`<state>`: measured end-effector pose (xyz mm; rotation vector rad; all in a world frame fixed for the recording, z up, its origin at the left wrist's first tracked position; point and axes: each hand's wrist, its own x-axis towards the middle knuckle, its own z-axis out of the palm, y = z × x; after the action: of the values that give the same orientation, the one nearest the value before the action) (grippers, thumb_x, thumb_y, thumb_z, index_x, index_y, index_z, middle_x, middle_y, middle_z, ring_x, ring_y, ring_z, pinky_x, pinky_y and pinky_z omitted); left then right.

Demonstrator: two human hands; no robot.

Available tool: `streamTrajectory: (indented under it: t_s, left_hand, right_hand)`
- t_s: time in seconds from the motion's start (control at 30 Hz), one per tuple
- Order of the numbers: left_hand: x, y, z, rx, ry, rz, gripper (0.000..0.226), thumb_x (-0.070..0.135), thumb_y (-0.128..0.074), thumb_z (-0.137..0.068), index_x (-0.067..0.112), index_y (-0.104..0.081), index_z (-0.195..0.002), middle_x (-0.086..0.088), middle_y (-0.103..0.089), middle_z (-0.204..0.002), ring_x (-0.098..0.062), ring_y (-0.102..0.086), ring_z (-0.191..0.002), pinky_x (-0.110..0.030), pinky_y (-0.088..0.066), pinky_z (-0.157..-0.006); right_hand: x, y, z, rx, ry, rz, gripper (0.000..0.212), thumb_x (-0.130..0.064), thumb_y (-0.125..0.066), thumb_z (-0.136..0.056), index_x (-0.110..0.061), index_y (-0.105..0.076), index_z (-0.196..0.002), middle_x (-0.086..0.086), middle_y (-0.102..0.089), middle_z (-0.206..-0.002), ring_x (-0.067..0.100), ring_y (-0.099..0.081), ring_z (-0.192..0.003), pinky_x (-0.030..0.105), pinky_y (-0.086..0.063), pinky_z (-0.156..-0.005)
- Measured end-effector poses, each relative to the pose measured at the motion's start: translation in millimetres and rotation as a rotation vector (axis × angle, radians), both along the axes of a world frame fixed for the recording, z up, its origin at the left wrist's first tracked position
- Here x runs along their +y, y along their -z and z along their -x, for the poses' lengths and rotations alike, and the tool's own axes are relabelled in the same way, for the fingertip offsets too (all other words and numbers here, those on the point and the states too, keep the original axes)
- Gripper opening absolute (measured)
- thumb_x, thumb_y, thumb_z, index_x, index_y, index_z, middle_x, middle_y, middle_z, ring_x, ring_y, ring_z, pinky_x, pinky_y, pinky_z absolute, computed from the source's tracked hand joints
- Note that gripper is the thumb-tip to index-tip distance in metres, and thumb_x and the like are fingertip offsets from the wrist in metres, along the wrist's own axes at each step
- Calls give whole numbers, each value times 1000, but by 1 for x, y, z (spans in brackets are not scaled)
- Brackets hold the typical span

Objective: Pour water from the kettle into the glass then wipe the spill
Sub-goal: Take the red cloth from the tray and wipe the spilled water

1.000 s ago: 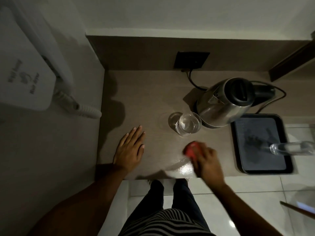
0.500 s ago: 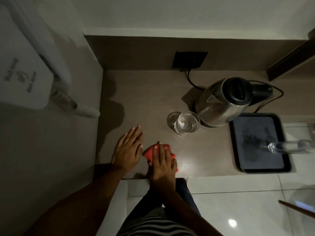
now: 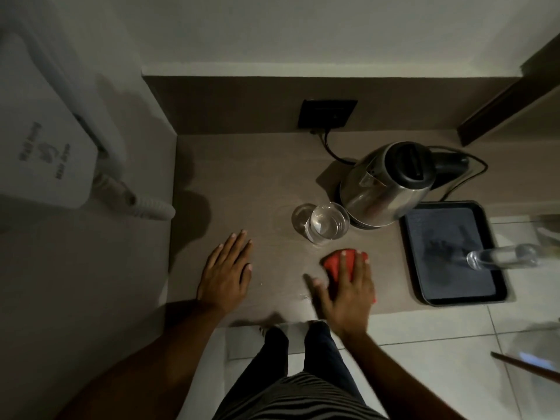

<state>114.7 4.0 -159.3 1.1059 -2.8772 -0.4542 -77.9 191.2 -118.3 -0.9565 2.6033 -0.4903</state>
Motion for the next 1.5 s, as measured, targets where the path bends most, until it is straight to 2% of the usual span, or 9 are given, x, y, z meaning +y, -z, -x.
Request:
streamTrajectory:
  t_s: [0.1, 0.37, 0.43, 0.53, 0.7, 0.9, 1.13, 1.33, 1.5]
  left_hand:
    - [-1, 0, 0, 4, 2, -9, 55, 34, -34, -98, 16, -40, -150, -1, -29, -162, -20, -29, -148, -40, -25, -116]
    - [-1, 0, -4, 9, 9, -13, 54, 34, -34, -99, 16, -41, -150, -2, -31, -161, -20, -30, -148, -38, -24, -117]
    - [-2, -1, -3, 8, 8, -10, 54, 35, -34, -100, 16, -41, -150, -1, -31, -162, -19, -29, -148, -37, -23, -117]
    - [-1, -1, -3, 6, 6, -11, 54, 35, -32, -100, 16, -40, -150, -2, -31, -162, -20, -29, -148, -38, -24, -118]
    - [1, -2, -1, 23, -2, -12, 53, 31, -33, -100, 15, -40, -150, -3, -32, -161, -20, -30, -147, -40, -26, -117]
    - [-2, 2, -2, 59, 4, -51, 49, 22, -29, -101, 7, -46, -145, -6, -37, -157, -25, -38, -143, -36, -22, -117]
    - [-4, -3, -2, 69, -3, -65, 55, 31, -16, -107, 7, -50, -143, -6, -43, -154, -25, -41, -141, -29, -16, -119]
    - [-1, -3, -1, 43, -16, -57, 53, 35, -22, -106, 8, -49, -143, -4, -41, -155, -23, -40, -141, -30, -17, -119]
    - [-1, -4, 0, 16, -20, -64, 58, 43, -23, -104, 11, -45, -146, -3, -38, -157, -21, -34, -145, -35, -23, -117]
  right_hand:
    - [-21, 5, -64, -35, -211, 3, 90, -78, -37, -86, -27, -15, -157, 7, -1, -166, 29, 2, -152, 48, -8, -120]
    - [1, 22, -18, 146, -650, 1, 60, -40, -47, -93, -21, -37, -149, 13, -36, -157, 35, -40, -139, 49, -44, -104]
    - [22, 26, 35, 165, -484, 12, 66, -22, -63, -82, -17, -43, -145, 20, -39, -153, 41, -46, -130, 50, -49, -95]
    - [41, 20, 92, 246, -163, 5, 53, -25, -52, -92, -6, -49, -141, 26, -40, -150, 46, -47, -126, 53, -48, -93]
    - [11, 26, 28, 217, 154, 85, 51, -24, -47, -94, -4, -47, -141, 32, -41, -146, 50, -46, -121, 55, -41, -102]
    - [-34, 31, -105, -6, -421, 173, 63, -38, -65, -84, -17, -51, -141, 17, -47, -148, 38, -47, -132, 52, -46, -101]
    - [6, 21, -9, 52, -1099, 230, 49, -24, -64, -89, -22, -52, -137, 6, -49, -149, 26, -40, -140, 38, -40, -107]
    - [48, 13, 90, 111, -501, 73, 85, -14, -78, -65, -20, -45, -143, 14, -45, -149, 38, -50, -124, 53, -49, -92]
    - [15, 27, 36, 166, 74, 96, 59, -14, -63, -79, -5, -53, -136, 28, -49, -140, 48, -50, -116, 58, -46, -95]
